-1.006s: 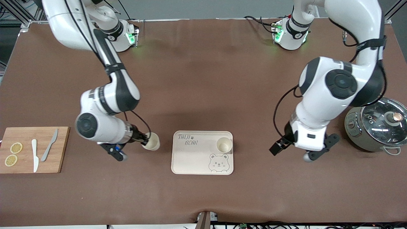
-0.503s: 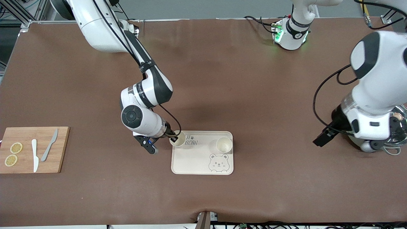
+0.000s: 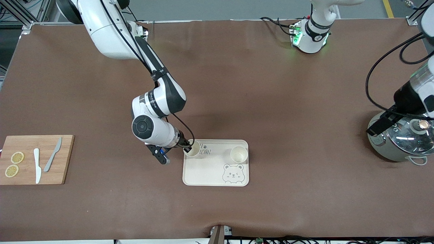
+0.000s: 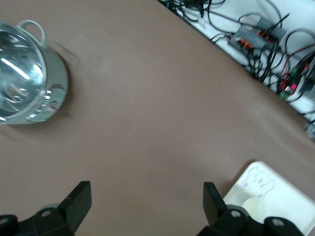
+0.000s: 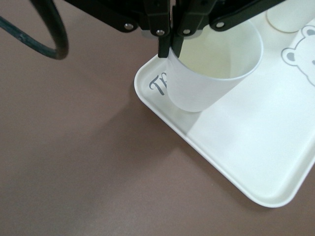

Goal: Place white IKEA cup upright on tray with both arms
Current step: 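Open the left gripper and lift it off the cup, then open the right gripper and draw it back from the cup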

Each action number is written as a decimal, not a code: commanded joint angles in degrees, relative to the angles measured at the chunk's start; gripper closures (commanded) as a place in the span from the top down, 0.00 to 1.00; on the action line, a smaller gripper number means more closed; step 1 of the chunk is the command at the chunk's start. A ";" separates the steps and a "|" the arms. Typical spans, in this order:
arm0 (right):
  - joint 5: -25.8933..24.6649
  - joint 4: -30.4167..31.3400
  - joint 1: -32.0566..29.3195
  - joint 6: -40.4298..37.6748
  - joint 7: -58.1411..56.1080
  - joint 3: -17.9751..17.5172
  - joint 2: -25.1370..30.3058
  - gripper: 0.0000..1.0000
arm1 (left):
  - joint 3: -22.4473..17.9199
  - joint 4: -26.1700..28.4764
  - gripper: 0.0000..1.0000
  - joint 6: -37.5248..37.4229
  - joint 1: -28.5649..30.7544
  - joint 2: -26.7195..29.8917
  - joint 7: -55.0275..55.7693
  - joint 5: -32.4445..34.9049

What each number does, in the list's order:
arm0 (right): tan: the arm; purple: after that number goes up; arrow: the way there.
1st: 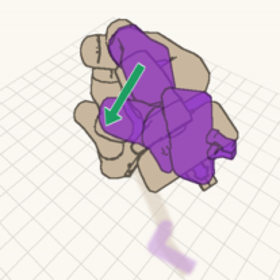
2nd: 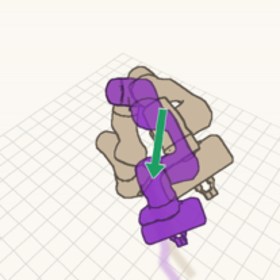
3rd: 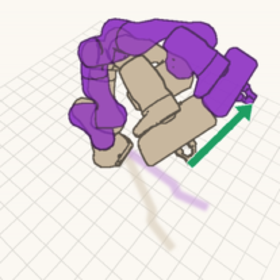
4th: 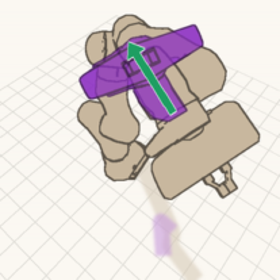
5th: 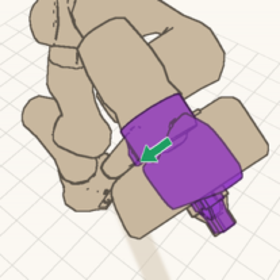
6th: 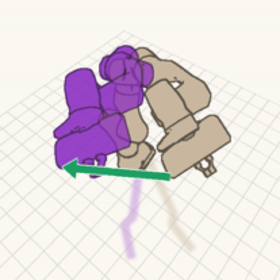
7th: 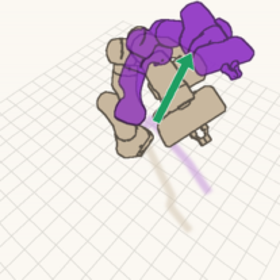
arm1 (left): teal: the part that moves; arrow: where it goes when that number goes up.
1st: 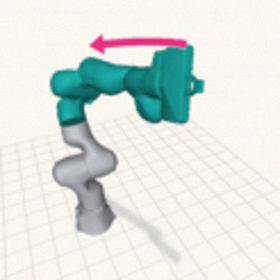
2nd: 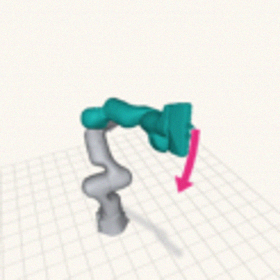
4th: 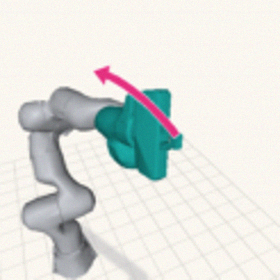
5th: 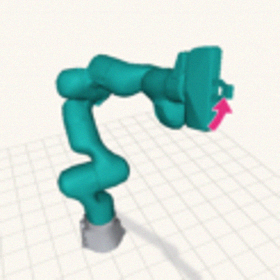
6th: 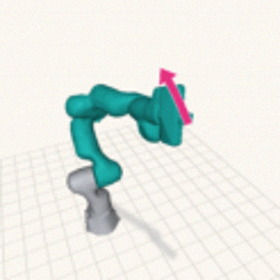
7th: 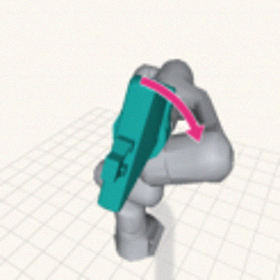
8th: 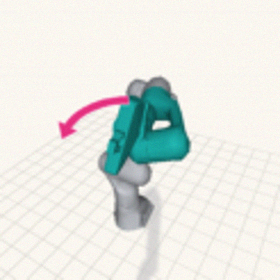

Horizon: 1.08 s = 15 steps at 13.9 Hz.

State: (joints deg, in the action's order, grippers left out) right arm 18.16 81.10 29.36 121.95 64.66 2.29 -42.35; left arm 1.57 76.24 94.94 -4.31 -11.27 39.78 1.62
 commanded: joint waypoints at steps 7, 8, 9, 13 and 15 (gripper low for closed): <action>1.35 -1.82 0.35 0.57 0.47 -0.18 -3.01 0.99 | -2.27 5.30 1.00 -11.44 1.41 10.20 -27.10 0.31; 0.57 -1.82 1.05 0.48 -0.23 -0.18 -2.92 1.00 | -2.36 6.54 1.00 -11.35 1.32 11.26 -28.95 0.31; -0.05 -1.99 2.18 0.48 -1.80 0.08 -2.83 1.00 | -2.28 7.59 1.00 -11.35 1.23 12.14 -30.01 0.31; -1.72 -5.49 1.40 -3.45 -2.34 0.17 -1.78 1.00 | -2.10 10.50 1.00 -10.65 0.89 13.91 -32.84 0.05; -2.07 -11.20 1.14 -10.38 -2.60 1.22 -1.51 1.00 | -1.84 12.86 1.00 -8.99 0.45 15.48 -32.84 0.49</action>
State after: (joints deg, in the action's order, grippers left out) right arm 17.39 75.40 31.10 117.77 62.57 2.75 -44.09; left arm -0.12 85.35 83.80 -3.06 1.42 7.86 1.62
